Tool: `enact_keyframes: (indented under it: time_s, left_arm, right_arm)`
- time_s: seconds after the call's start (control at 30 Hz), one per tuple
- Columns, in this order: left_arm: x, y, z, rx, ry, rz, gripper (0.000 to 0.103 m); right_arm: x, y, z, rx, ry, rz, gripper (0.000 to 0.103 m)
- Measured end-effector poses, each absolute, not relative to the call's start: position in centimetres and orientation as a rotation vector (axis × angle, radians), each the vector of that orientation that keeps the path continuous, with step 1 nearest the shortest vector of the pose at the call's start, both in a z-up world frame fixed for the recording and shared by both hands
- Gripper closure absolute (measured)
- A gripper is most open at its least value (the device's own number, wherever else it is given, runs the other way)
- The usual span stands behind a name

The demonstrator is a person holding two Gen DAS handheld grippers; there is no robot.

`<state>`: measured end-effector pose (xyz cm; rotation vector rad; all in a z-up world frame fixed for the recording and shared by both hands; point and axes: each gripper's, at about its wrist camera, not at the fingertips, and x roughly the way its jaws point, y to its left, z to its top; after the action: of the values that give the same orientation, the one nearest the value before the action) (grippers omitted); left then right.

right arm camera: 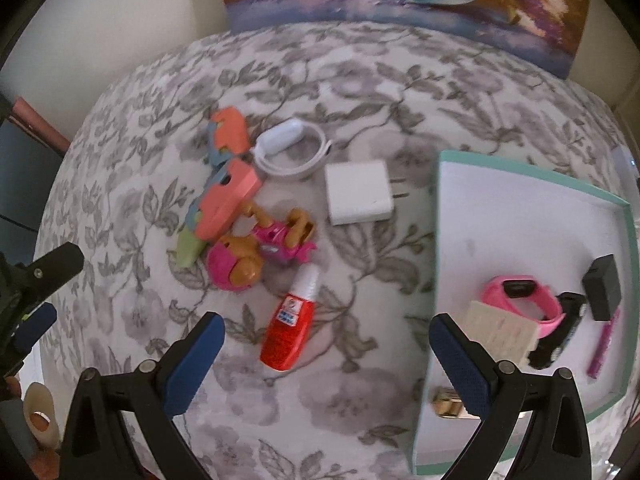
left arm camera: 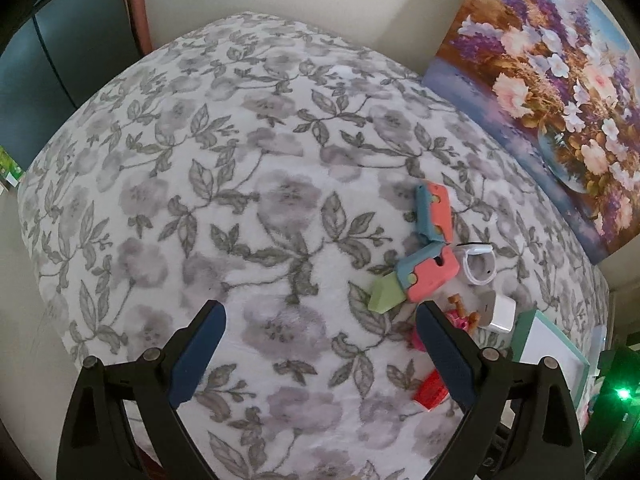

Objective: Organize rigid objects
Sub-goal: 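Lower the right gripper onto the red bottle and grasp it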

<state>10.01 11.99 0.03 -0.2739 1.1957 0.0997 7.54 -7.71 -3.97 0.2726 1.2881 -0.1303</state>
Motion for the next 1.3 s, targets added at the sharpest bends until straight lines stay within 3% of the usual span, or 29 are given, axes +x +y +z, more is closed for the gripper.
enact_keyframes:
  time_s: [0.7,1.3]
  left_arm:
    - [10.9,11.4,-3.0,-0.271,1.288,0.085,0.007]
    - [10.7,11.3,-2.5,-0.278,1.271,0.081,0.007]
  right_arm:
    - [9.3,-5.3,-9.9,0.158,1.392,-0.135,0.0]
    - [7.5,-4.3,-10.8,0.116,1.288,-0.157,0.0]
